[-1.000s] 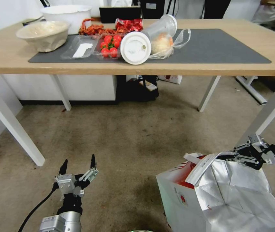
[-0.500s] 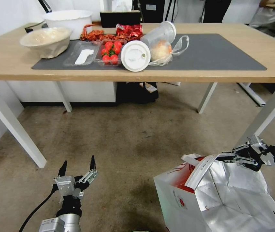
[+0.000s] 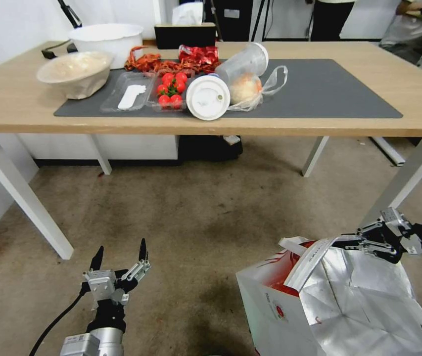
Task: Pick up the food delivery bag from the floor and place it on the table.
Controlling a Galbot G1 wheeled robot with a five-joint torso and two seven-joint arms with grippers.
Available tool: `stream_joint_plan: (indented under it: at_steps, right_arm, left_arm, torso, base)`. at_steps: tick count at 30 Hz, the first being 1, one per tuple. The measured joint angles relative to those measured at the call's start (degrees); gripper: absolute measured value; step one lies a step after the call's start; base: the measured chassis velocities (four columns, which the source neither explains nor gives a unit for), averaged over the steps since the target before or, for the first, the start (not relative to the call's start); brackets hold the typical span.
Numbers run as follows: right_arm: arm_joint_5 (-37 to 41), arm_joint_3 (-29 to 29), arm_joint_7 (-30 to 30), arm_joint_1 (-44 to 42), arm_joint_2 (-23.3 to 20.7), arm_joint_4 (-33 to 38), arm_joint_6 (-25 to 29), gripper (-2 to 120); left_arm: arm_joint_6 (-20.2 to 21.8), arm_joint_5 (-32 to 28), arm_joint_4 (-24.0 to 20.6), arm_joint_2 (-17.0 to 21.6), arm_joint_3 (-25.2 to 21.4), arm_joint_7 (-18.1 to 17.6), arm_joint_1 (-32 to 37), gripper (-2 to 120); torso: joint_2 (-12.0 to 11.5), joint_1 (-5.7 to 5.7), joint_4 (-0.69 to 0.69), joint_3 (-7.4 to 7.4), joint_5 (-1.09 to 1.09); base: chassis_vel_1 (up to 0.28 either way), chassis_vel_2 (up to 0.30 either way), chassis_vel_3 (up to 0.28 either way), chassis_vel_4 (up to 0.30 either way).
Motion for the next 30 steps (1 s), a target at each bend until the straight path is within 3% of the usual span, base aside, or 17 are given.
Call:
stream_joint_plan:
  at_steps: [30]
  right_arm:
    - [-0.01, 0.25, -0.55, -0.16, -0.3, 0.27, -0.15, 0]
  left_arm:
    - [0.03, 0.23, 0.49, -0.03, -0.04, -0.22, 0.07, 100]
  torso:
    - [6.63, 1.79, 0.0, 4.89, 0.0]
  base:
    - [0.0, 0.0, 0.0, 0.0]
